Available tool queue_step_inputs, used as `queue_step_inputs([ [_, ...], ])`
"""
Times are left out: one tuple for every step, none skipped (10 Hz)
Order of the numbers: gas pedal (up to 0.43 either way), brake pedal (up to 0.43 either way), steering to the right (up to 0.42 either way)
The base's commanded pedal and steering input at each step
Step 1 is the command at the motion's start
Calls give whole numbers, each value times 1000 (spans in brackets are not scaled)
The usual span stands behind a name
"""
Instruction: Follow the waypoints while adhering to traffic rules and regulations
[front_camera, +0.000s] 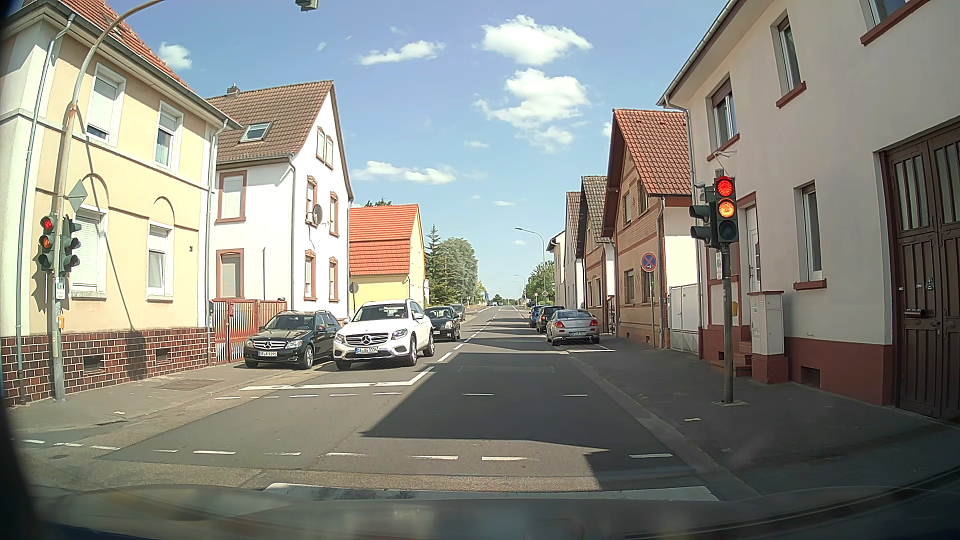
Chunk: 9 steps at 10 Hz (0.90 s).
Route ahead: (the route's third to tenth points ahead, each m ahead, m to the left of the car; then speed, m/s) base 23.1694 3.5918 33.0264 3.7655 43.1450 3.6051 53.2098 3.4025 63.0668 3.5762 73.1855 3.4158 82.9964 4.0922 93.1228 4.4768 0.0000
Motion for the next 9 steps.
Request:
queue_step_inputs([
  [0, 232, -3],
  [0, 226, -2],
  [0, 146, -3],
  [0, 61, -2],
  [0, 37, -3],
  [0, 37, -3],
  [0, 30, -3],
  [0, 37, -3],
  [0, 37, -3],
])
